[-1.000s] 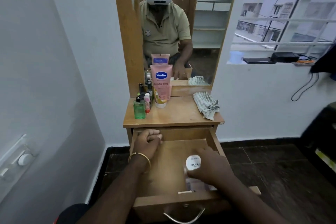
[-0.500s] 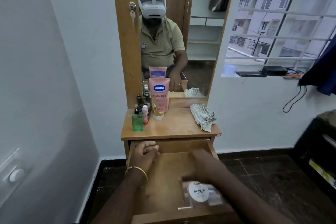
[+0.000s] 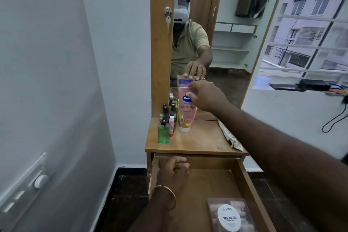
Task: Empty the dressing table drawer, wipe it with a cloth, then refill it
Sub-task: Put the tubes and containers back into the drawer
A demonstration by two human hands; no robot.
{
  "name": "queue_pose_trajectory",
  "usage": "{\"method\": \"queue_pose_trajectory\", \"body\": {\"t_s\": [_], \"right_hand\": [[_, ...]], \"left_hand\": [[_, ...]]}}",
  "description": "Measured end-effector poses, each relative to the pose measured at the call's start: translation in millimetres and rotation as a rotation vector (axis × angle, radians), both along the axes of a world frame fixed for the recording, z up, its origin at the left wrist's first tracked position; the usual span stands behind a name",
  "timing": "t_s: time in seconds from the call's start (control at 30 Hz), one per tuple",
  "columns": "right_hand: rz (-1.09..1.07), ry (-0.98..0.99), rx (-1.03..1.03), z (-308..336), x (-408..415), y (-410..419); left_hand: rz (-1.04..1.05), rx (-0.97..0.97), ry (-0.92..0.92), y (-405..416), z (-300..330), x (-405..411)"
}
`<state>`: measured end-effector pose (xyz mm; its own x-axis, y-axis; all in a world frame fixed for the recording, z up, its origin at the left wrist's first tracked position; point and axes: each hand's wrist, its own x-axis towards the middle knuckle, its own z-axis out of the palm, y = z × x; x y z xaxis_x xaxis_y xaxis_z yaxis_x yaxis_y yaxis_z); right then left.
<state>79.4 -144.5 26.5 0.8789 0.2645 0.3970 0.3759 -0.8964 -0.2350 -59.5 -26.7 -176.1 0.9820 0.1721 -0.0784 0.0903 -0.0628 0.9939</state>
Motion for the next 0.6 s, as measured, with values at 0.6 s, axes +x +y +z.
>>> {"method": "queue_pose_trajectory", "body": {"t_s": [0.6], "right_hand": [[-0.432, 0.189, 1.117, -125, -165, -103]], "left_hand": [[-0.023, -0.083, -0.017, -3, 9, -7]]}}
